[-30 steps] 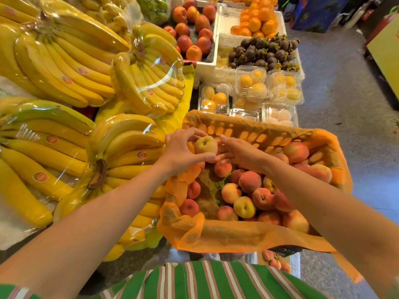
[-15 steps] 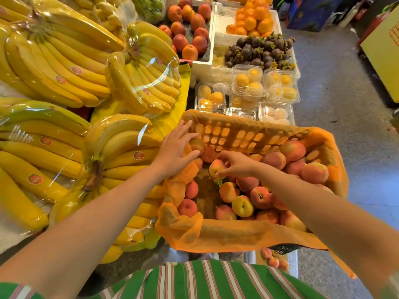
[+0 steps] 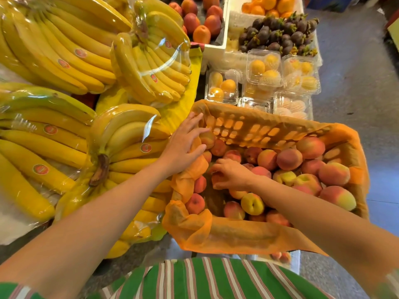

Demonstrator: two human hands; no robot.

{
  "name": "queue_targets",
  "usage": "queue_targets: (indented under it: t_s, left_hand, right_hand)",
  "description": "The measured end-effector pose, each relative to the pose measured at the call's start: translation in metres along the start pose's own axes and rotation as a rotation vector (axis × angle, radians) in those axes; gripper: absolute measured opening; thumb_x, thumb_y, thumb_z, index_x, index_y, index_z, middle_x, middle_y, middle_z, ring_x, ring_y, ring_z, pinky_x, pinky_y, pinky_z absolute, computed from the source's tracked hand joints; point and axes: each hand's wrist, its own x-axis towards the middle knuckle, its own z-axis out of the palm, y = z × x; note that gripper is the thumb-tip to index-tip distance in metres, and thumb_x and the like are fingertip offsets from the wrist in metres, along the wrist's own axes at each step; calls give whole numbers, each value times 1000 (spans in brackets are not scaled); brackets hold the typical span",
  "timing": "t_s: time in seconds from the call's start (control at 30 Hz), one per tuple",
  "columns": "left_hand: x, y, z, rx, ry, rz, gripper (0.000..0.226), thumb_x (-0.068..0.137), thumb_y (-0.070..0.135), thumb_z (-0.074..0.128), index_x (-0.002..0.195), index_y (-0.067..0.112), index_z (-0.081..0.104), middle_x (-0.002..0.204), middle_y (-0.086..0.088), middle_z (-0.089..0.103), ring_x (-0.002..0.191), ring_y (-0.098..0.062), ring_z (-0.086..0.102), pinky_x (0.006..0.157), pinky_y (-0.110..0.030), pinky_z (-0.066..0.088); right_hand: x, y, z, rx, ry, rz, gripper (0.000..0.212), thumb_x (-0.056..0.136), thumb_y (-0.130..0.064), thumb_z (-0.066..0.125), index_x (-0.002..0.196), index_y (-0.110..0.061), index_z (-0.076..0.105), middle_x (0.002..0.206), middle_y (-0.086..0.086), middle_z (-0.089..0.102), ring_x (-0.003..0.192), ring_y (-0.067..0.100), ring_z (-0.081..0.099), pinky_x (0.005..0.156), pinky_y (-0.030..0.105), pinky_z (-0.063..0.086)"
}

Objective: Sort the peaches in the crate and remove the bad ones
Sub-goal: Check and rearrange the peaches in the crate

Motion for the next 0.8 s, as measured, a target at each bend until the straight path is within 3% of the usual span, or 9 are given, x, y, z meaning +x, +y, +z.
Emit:
queue_targets:
  t_s: [0.07, 0.13, 0.27, 0.37, 0.5, 0.6, 0.7, 0.8]
  left_hand:
    - [0, 0, 1, -17, 7, 0, 45, 89, 36, 49, 132, 23, 53, 159, 3, 22, 148, -12, 4, 119, -42, 15]
    - [0, 0, 1, -25, 14, 1, 44, 89, 34, 49, 132, 23, 55, 159, 3, 22, 148, -12, 4, 119, -40, 13]
    - [0, -1, 2, -38, 20, 7, 42, 90, 32, 51, 130, 22, 56, 158, 2, 23, 149, -13, 4, 118, -36, 11]
    - [-1, -1, 3, -35, 26, 1, 40, 91, 31, 50, 129, 22, 56, 158, 2, 23, 148, -12, 4, 117, -32, 9]
    - [-1, -1, 3, -47, 31, -4, 39, 91, 30, 50, 129, 23, 56, 158, 3, 23, 148, -11, 4, 116, -29, 8]
    - [-1, -1, 3, -57, 31, -4, 39, 91, 29, 50, 128, 22, 57, 158, 2, 23, 148, -12, 4, 117, -30, 8]
    - [-1, -2, 2, -64, 22, 2, 39, 90, 28, 51, 128, 20, 57, 158, 2, 24, 148, -12, 4, 117, -28, 7]
    - [-1, -2, 1, -58, 14, 7, 38, 90, 28, 51, 127, 22, 57, 158, 2, 23, 148, -11, 3, 117, -28, 7]
  right_hand:
    - [-3, -15, 0, 196, 15, -12, 37, 85, -41, 69, 105, -9, 67, 101, 6, 68, 91, 19, 62, 72, 27, 43]
    - [-2, -28, 9, 308, -88, 84, 46, 84, -48, 67, 93, -4, 70, 89, 8, 73, 80, 23, 67, 69, 38, 51]
    - [9, -44, 37, 240, -335, 245, 63, 82, -62, 61, 69, -1, 58, 69, 13, 61, 70, 33, 58, 66, 43, 47]
    - [15, -53, 46, 168, -330, 284, 56, 83, -63, 58, 58, -14, 49, 68, 7, 56, 71, 27, 54, 67, 38, 45]
    - [21, -54, 52, 147, -307, 342, 58, 79, -68, 59, 59, -15, 46, 70, 7, 56, 69, 26, 53, 61, 36, 40]
    - [21, -55, 53, 154, -295, 351, 59, 75, -69, 62, 65, -12, 55, 69, 5, 57, 68, 26, 55, 59, 35, 40]
    - [19, -51, 52, 241, -301, 331, 55, 75, -61, 68, 73, -6, 65, 74, 11, 65, 74, 29, 62, 62, 39, 44]
    - [11, -44, 36, 408, -357, 290, 71, 65, -70, 71, 86, -3, 67, 80, 11, 66, 81, 32, 63, 69, 45, 49]
